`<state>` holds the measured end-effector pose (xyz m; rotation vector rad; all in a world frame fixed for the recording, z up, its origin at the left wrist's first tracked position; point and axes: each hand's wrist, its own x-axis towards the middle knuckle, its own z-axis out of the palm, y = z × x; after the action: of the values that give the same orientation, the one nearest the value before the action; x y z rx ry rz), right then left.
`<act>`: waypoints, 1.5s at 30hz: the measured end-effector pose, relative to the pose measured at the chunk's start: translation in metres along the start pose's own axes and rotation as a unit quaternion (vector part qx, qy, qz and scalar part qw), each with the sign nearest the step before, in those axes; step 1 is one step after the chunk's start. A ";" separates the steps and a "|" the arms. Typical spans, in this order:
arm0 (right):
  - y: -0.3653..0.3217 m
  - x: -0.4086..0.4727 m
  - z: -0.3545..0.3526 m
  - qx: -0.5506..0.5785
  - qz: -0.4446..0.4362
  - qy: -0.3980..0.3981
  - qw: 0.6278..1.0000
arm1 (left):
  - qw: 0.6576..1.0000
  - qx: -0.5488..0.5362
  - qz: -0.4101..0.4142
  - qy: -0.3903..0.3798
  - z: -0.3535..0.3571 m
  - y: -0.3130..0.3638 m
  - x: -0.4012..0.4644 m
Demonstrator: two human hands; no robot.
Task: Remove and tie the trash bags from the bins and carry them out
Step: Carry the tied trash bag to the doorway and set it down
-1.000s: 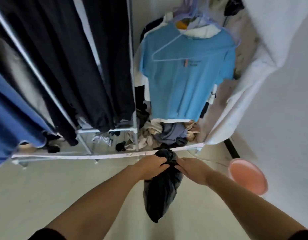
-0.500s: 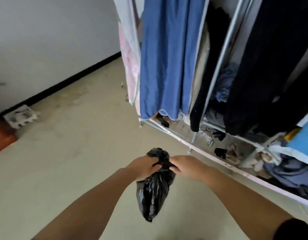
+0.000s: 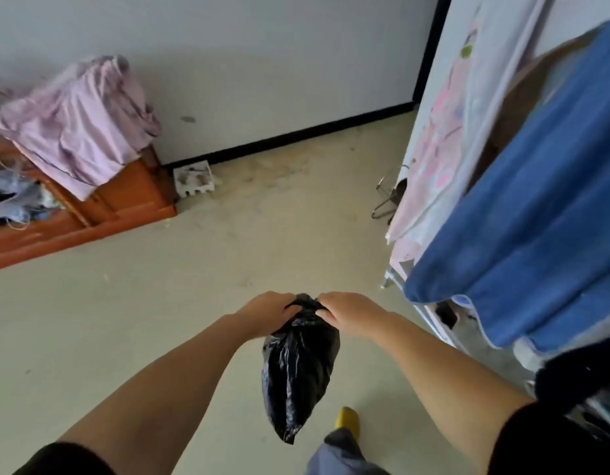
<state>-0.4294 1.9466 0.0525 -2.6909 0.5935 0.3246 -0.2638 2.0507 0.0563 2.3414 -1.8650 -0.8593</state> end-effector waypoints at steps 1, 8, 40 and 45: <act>0.012 0.017 -0.010 -0.005 -0.013 -0.005 1.000 | 1.000 -0.009 -0.014 0.004 -0.011 -0.003 0.016; 0.088 0.113 -0.075 -0.018 -0.067 -0.036 0.997 | 0.998 -0.041 -0.055 0.016 -0.074 -0.014 0.120; 0.519 0.654 -0.399 -0.040 0.040 0.015 0.998 | 0.995 0.051 0.083 -0.003 -0.460 -0.124 0.814; 0.597 0.721 -0.463 -0.038 0.037 0.010 0.999 | 0.995 0.056 0.077 -0.008 -0.514 -0.124 0.929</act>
<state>0.0106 1.0000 0.0806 -2.7526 0.7014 0.3484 0.1902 1.0830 0.0784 2.2184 -2.1189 -0.7799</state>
